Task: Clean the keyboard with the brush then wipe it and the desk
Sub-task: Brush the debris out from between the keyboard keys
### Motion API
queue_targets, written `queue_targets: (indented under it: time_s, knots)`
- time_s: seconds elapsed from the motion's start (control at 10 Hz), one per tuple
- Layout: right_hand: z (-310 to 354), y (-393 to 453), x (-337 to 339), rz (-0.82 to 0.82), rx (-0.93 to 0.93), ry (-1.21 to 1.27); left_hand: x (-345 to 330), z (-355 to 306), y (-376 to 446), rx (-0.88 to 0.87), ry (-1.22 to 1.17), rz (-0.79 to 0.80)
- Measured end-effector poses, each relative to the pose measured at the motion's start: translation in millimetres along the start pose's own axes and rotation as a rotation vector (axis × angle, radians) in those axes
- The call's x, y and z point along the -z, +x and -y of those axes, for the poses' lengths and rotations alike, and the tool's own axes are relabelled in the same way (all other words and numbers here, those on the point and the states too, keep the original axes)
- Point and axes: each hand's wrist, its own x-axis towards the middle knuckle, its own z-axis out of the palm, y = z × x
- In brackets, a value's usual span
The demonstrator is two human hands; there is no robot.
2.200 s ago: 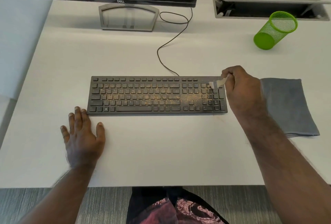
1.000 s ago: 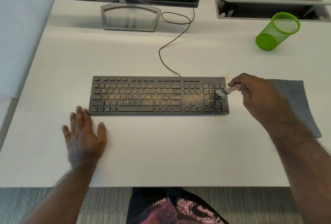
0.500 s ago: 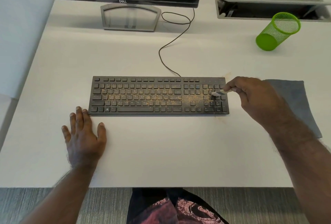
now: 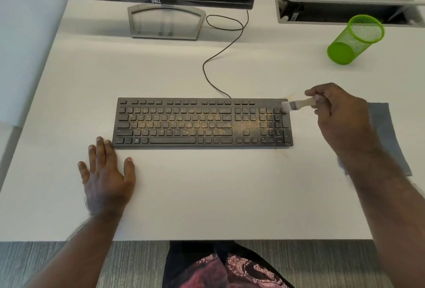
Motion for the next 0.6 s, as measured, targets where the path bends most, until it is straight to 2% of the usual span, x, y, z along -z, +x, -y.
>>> queue_targets:
  time_s: [0.1,0.3,0.5,0.6]
  knots:
    - [3.3,-1.6,-9.7,-0.027,-0.054,0.016,0.0,0.7,-0.1,0.001,0.003,0.004]
    - [10.2,-12.8,-5.5,0.109,-0.073,-0.091,0.0,-0.2,0.0,0.001,0.004,0.004]
    - [9.6,-18.4,0.4,0.257,-0.175,-0.109,-0.1,1.1,-0.6,0.002,0.003,0.004]
    - [15.1,-18.0,3.0,0.143,-0.132,-0.078,-0.6,-0.4,0.4,0.003,0.006,0.007]
